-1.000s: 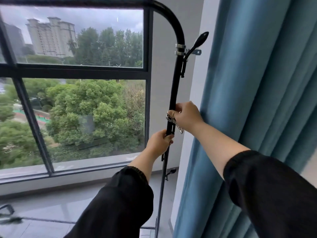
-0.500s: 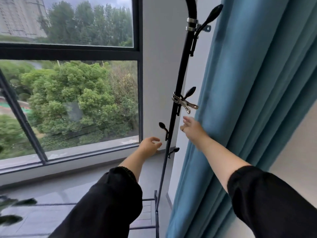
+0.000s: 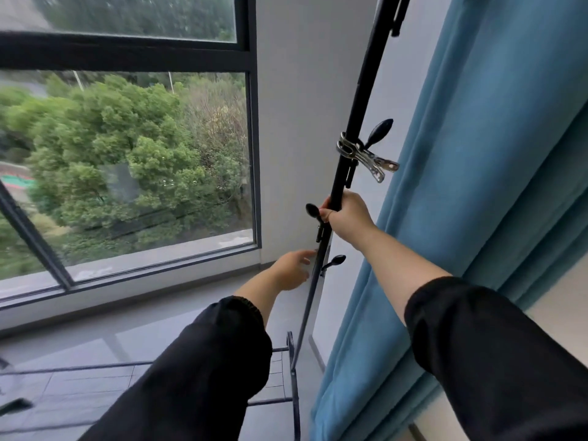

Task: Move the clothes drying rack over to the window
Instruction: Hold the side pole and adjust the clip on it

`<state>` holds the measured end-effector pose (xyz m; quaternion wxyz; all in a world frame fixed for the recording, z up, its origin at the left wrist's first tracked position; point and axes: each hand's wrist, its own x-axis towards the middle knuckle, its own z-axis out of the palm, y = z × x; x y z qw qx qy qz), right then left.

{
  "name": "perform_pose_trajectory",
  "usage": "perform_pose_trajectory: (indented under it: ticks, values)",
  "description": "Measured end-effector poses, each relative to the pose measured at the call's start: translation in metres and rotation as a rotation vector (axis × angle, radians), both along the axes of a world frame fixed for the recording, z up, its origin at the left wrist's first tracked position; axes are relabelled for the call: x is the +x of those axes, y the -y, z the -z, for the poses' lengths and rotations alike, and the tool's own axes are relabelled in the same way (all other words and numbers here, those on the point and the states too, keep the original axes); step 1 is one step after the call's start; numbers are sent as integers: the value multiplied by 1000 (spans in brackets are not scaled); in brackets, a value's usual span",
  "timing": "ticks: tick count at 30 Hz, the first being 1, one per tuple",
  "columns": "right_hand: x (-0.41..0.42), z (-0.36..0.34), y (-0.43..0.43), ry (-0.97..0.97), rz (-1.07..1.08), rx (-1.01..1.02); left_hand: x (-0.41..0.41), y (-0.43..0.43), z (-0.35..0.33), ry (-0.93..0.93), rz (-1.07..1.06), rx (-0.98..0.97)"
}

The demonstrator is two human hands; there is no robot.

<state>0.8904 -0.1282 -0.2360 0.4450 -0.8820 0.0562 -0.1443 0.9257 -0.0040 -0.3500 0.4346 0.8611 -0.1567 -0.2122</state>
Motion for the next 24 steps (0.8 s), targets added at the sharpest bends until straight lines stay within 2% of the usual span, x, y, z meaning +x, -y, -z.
perform_pose_trajectory:
  ticks: [3,6,10,24]
  values:
    - [23,-2,6,6,-18,-30,25,15,-6,30,19,-29]
    - [47,-4,12,13,-76,-79,49,31,-4,78,41,33]
    - [76,-4,23,32,-145,-154,72,41,5,70,-26,2]
    - [174,-3,25,43,-172,-156,159,38,12,197,-62,44]
